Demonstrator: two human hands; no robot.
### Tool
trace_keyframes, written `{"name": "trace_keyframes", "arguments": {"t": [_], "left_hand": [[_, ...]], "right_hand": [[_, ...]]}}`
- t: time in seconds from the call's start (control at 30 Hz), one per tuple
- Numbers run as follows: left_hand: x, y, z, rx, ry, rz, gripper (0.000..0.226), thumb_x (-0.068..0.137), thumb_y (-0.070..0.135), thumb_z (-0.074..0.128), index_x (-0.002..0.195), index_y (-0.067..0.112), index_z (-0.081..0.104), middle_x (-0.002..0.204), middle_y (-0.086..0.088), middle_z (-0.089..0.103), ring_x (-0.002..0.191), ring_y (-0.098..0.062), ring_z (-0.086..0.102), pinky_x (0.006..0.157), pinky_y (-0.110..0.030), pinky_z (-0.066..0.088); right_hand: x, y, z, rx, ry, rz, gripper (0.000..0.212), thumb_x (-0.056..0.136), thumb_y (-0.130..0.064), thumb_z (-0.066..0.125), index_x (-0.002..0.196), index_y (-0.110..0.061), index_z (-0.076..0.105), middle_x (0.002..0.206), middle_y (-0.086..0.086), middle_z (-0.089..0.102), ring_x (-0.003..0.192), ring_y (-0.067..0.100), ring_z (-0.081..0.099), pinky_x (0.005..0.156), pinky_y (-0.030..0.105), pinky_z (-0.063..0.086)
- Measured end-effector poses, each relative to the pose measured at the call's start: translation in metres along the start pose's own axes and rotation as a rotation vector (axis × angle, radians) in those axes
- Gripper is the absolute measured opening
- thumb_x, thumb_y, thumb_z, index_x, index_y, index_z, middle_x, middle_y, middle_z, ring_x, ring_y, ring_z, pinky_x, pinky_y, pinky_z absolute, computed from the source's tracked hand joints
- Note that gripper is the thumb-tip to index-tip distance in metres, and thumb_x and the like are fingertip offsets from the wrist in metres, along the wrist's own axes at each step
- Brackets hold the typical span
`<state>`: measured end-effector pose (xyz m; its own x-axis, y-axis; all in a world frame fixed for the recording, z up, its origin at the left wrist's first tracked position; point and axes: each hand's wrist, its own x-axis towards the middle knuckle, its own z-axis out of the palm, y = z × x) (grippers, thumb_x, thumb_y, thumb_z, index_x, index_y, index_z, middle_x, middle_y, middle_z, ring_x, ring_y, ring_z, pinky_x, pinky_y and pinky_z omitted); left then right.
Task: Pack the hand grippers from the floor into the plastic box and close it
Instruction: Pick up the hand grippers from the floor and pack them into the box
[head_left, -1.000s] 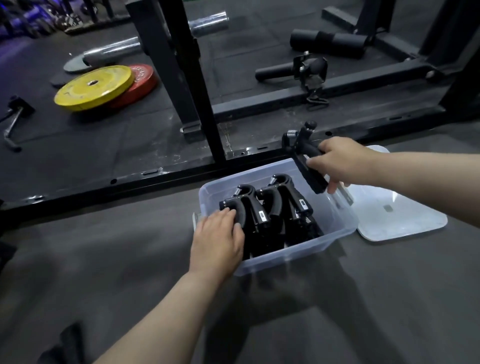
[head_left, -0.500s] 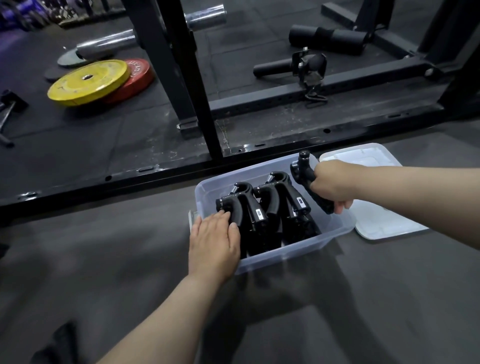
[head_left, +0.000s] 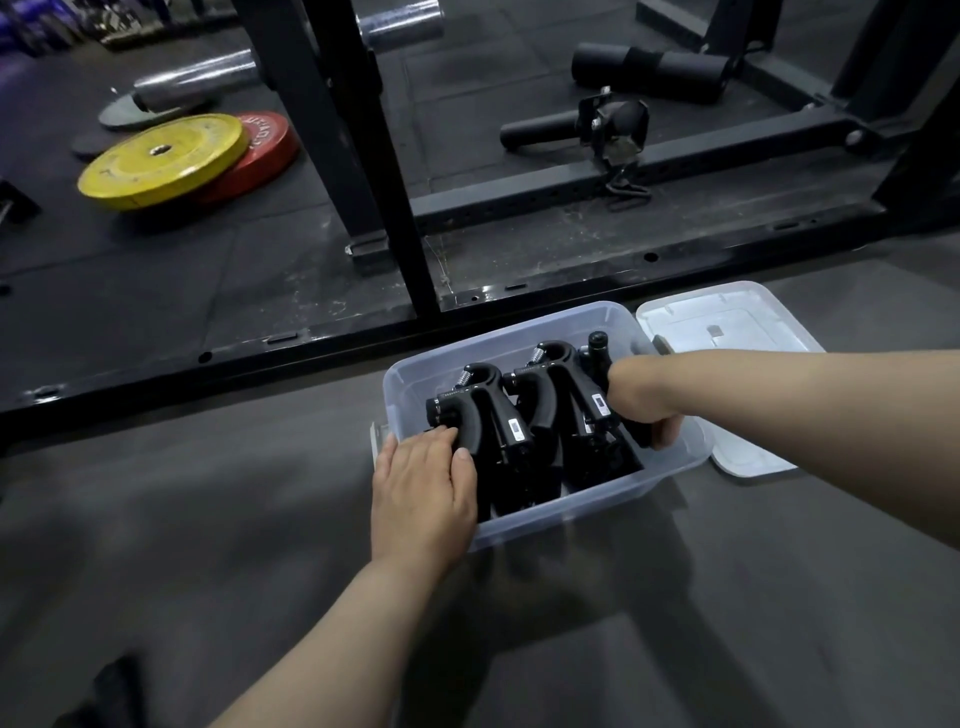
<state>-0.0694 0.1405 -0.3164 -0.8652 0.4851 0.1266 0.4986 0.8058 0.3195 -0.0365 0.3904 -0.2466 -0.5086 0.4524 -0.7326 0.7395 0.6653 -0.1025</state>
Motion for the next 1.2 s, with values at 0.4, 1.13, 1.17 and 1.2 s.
{"name": "trace_keyframes", "arguments": {"t": [0.4, 1.13, 1.17, 1.2], "left_hand": [[-0.001, 0.000, 0.000, -0.024, 0.009, 0.002, 0.057, 0.094, 0.045, 0.020, 0.128, 0.022, 0.060, 0.128, 0.009, 0.062, 0.126, -0.007, 0.047, 0.121, -0.036, 0.013], [-0.002, 0.003, -0.001, -0.041, 0.003, -0.009, 0.052, 0.094, 0.042, 0.024, 0.124, 0.022, 0.061, 0.124, 0.008, 0.063, 0.124, -0.008, 0.049, 0.122, -0.035, 0.012], [-0.002, 0.003, -0.002, -0.038, 0.002, -0.009, 0.052, 0.095, 0.042, 0.024, 0.124, 0.022, 0.061, 0.124, 0.008, 0.063, 0.124, -0.008, 0.049, 0.122, -0.035, 0.012], [-0.002, 0.003, -0.002, -0.035, 0.001, -0.009, 0.052, 0.095, 0.042, 0.023, 0.124, 0.022, 0.061, 0.124, 0.009, 0.063, 0.123, -0.008, 0.049, 0.121, -0.035, 0.012]], "right_hand": [[0.011, 0.012, 0.002, 0.173, -0.082, -0.088, 0.028, 0.097, 0.001, 0.038, 0.075, -0.006, 0.055, 0.082, 0.008, 0.059, 0.079, 0.024, 0.060, 0.091, 0.037, 0.052], [0.031, 0.031, 0.036, -0.428, 0.121, -0.402, 0.036, 0.091, -0.026, 0.056, 0.125, -0.016, 0.052, 0.124, 0.006, 0.060, 0.111, 0.029, 0.058, 0.084, 0.028, 0.041], [0.031, 0.030, 0.038, -0.420, 0.115, -0.397, 0.039, 0.092, -0.026, 0.056, 0.128, -0.014, 0.048, 0.128, 0.007, 0.058, 0.115, 0.029, 0.056, 0.087, 0.029, 0.039], [0.030, 0.030, 0.038, -0.397, 0.126, -0.406, 0.039, 0.092, -0.025, 0.057, 0.128, -0.012, 0.046, 0.127, 0.010, 0.058, 0.114, 0.030, 0.056, 0.085, 0.030, 0.039]]}}
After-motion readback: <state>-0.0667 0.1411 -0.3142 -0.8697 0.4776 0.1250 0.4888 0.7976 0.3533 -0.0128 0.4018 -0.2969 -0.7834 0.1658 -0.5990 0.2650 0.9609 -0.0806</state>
